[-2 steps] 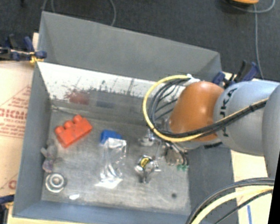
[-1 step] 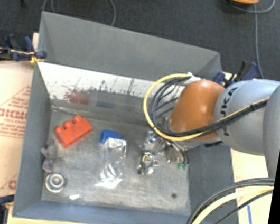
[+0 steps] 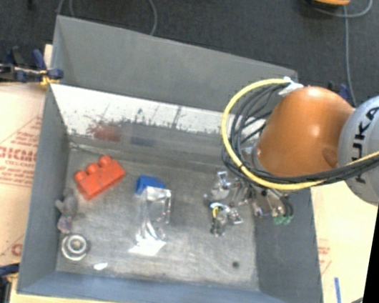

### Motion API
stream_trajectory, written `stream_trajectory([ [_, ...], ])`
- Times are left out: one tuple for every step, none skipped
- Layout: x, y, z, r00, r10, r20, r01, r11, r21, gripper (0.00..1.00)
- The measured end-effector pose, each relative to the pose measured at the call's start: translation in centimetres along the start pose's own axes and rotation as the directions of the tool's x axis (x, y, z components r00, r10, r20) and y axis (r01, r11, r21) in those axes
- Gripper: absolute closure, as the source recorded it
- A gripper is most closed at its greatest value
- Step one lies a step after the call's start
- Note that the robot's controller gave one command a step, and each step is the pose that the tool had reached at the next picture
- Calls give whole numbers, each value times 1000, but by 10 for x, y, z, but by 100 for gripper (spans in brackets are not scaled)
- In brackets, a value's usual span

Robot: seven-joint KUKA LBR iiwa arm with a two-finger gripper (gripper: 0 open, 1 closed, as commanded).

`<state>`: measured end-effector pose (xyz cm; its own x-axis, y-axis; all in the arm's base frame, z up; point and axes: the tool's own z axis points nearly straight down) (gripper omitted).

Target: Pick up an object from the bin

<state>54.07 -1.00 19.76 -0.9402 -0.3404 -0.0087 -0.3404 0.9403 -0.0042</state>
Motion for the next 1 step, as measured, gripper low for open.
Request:
stream_trajectory([
  [36,-45,-93,944,-329,-2,329,944,-1,100],
])
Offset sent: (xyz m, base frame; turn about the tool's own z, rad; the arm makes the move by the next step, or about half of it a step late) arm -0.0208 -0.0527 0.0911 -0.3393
